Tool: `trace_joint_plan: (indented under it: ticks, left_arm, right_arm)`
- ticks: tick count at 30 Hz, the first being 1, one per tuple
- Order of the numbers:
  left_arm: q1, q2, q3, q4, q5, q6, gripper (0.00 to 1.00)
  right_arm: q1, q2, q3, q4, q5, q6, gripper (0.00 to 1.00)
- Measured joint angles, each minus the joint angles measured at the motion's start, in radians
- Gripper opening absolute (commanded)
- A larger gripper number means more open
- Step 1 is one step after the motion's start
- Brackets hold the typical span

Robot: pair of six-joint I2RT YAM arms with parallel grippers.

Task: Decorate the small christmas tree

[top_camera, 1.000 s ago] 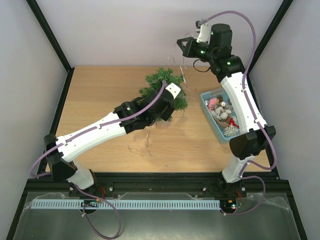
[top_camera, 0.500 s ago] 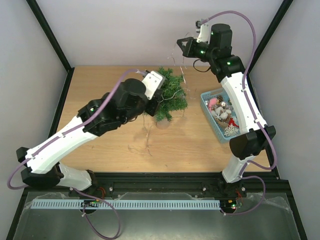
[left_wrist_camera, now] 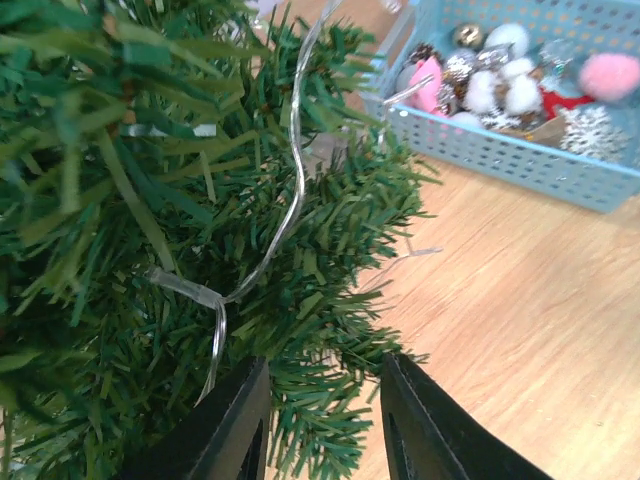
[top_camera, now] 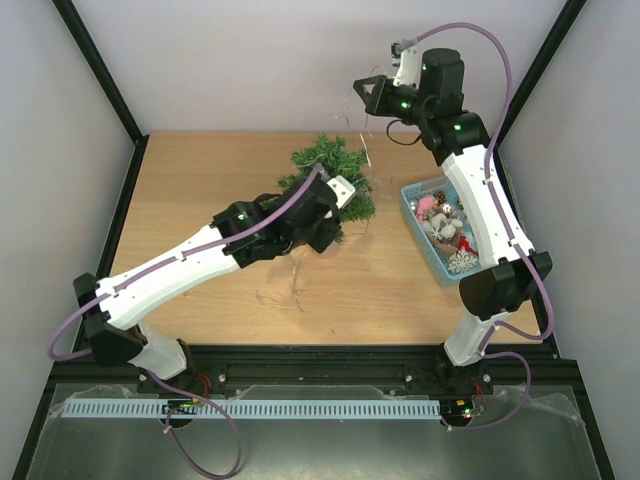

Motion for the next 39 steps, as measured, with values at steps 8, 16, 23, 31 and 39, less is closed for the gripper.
trace_joint_plan:
  ticks: [8, 16, 23, 31, 39]
  left_arm:
    - [0.0, 0.067, 0.016, 0.002, -0.105, 0.027, 0.34]
    - [0.0, 0.068, 0.016, 0.008, -0.183, 0.041, 0.35]
    - [-0.005, 0.053, 0.016, 0.01, -0.206, 0.044, 0.36]
    - [-0.02, -0.024, -0.01, 0.004, -0.259, 0.029, 0.4]
    - [-0.013, -0.074, -0.043, 0.009, -0.246, 0.031, 0.45]
  right_arm:
    - [0.0, -0.004, -0.011, 0.0, -0.001, 0.0, 0.01]
    - [0.0, -0.005, -0.019, 0.0, 0.0, -0.006, 0.01]
    - [0.0, -0.005, -0.021, 0.0, 0.001, -0.01, 0.01]
    - [0.0, -0.005, -0.021, 0.0, 0.004, -0.013, 0.01]
    - [0.0, -0.005, -0.021, 0.0, 0.004, -0.012, 0.01]
